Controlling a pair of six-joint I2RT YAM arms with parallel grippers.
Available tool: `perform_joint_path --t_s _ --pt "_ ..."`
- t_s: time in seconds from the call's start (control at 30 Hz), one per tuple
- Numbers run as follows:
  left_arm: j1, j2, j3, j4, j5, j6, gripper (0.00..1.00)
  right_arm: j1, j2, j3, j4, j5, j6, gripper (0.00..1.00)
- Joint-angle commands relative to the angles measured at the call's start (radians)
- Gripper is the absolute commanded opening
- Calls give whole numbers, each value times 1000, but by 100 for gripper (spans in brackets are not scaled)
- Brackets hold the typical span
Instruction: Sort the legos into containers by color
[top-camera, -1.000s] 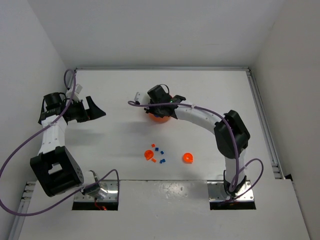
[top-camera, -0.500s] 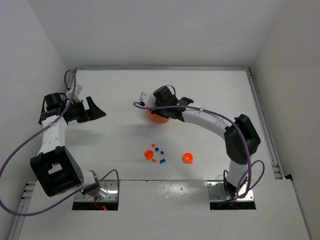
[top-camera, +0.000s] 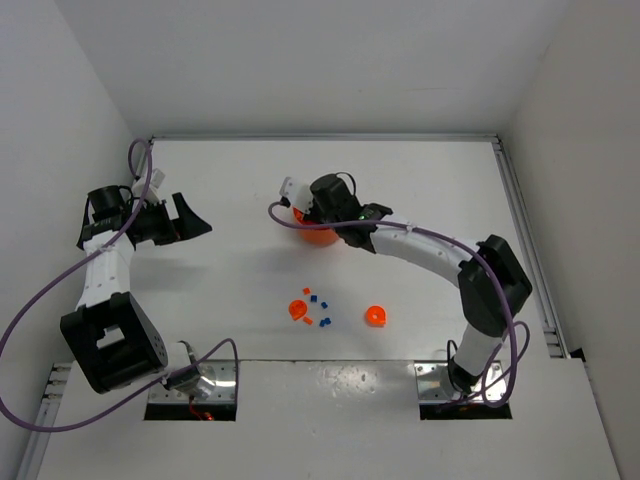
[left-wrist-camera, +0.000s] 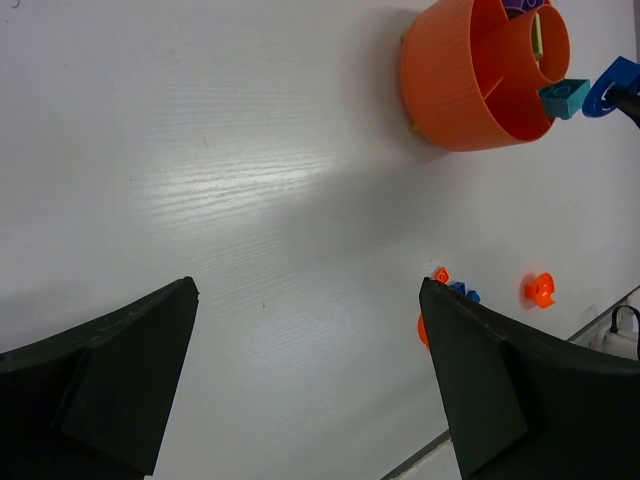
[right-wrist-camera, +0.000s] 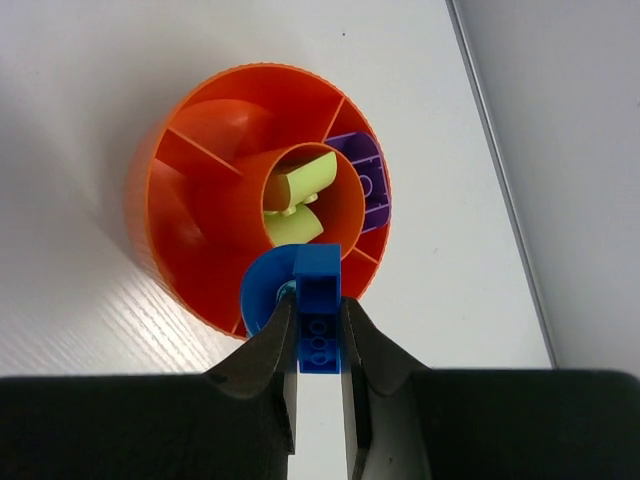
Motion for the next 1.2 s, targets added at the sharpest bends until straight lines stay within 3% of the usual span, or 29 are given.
perform_joint_path --t_s 0.0,0.43,0.77,1.03,1.17 --pt "14 -24 -4 25 11 0 100 21 6 31 60 40 -47 0" --pt "14 -15 -4 34 11 -9 100 99 72 -32 161 149 -176 0" --pt "14 -15 -13 34 11 -9 100 109 94 -59 256 212 -230 10" --pt "14 -15 -13 34 11 -9 100 109 103 -87 265 221 -261 38" --pt "14 -15 -13 34 11 -18 100 109 83 -112 265 221 -270 43"
